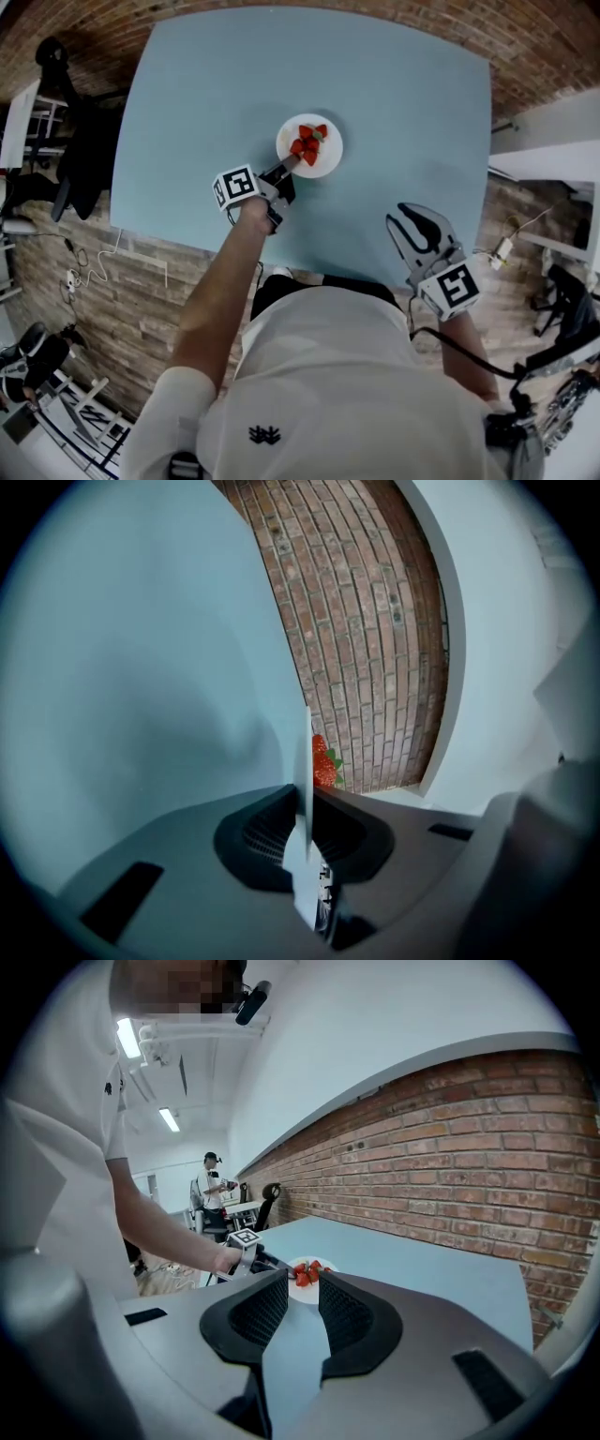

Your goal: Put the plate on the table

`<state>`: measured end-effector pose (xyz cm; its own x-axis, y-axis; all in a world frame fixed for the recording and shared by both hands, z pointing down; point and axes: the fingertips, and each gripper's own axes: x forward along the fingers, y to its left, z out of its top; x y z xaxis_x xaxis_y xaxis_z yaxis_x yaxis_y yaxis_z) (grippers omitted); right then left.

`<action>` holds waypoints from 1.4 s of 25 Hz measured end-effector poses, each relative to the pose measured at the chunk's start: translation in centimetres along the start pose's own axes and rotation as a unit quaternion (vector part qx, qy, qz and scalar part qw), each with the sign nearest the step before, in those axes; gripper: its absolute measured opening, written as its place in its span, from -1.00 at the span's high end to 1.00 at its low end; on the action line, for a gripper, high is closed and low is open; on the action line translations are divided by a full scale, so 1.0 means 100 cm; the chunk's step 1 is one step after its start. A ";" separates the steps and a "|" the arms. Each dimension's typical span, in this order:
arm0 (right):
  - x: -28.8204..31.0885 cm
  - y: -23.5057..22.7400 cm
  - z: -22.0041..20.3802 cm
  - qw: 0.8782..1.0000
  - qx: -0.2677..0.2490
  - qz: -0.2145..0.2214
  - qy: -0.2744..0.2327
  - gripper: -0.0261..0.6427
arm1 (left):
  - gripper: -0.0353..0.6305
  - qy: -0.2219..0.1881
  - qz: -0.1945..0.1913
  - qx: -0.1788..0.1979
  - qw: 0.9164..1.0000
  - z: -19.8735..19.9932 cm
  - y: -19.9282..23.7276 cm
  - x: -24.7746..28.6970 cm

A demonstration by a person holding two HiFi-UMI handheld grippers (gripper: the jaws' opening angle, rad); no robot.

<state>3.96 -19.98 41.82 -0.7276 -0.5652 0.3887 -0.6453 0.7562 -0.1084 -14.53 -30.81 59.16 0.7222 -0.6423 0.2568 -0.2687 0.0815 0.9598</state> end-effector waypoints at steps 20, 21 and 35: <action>-0.005 -0.036 -0.016 0.999 0.035 -0.008 -0.003 0.65 | 0.80 0.081 0.124 0.061 0.987 -0.004 0.047 0.040; -0.005 -0.036 -0.016 0.999 0.036 -0.008 -0.003 0.65 | 0.80 0.084 0.132 0.070 0.985 -0.004 0.047 0.040; -0.005 -0.035 -0.013 0.999 0.039 -0.013 -0.012 0.65 | 0.53 0.144 0.272 0.264 0.914 0.007 0.055 0.035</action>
<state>6.90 -21.95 43.18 -0.7148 -0.5935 0.3700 -0.6799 0.7135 -0.1690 -13.95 -33.11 65.22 0.5081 -0.3830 0.7715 -0.8528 -0.0983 0.5128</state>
